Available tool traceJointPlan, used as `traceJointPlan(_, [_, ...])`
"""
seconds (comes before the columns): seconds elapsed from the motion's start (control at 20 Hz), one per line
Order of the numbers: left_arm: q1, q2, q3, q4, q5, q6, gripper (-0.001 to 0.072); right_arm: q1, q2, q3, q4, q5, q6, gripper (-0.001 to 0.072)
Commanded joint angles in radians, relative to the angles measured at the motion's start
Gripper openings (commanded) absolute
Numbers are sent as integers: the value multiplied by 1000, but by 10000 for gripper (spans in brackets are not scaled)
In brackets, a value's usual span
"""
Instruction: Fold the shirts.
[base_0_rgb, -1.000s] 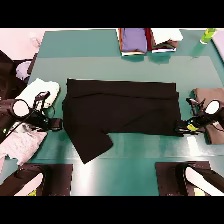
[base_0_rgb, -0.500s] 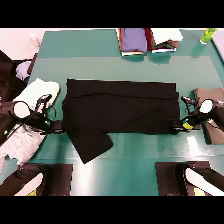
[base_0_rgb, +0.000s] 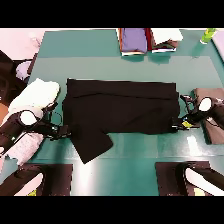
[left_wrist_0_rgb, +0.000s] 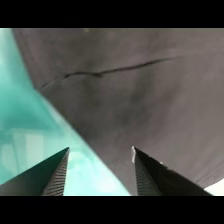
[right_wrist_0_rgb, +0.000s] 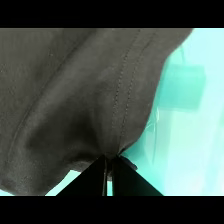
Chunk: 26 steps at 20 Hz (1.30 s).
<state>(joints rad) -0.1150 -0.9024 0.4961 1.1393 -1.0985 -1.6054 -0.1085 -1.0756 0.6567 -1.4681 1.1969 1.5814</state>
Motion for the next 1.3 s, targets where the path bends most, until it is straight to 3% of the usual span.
traceJointPlan(0.0, [-1,-21,-16,-37,66,17,487,1,1,2,1,20,0,21])
traceJointPlan(0.25, [-1,-84,-21,-100,111,64,484,1,1,2,2,29,0,21])
traceJointPlan(0.3, [-1,-89,-20,-108,114,73,450,1,1,2,2,32,0,21])
traceJointPlan(0.4, [0,-89,-15,-108,109,102,97,1,1,3,1,34,0,21])
traceJointPlan(0.45, [0,-88,-7,-108,93,132,32,1,2,3,1,36,0,21])
traceJointPlan(0.75, [0,-64,163,14,-129,148,29,-13,176,3,-2,90,-5,20])
traceJointPlan(0.9, [0,81,190,34,-175,123,29,-62,294,3,-1,165,-31,20])
traceJointPlan(1.05, [0,215,217,34,-329,113,29,-116,408,3,-2,255,-47,19])
traceJointPlan(1.25, [0,258,334,37,-385,102,29,-169,500,46,0,314,-57,19])
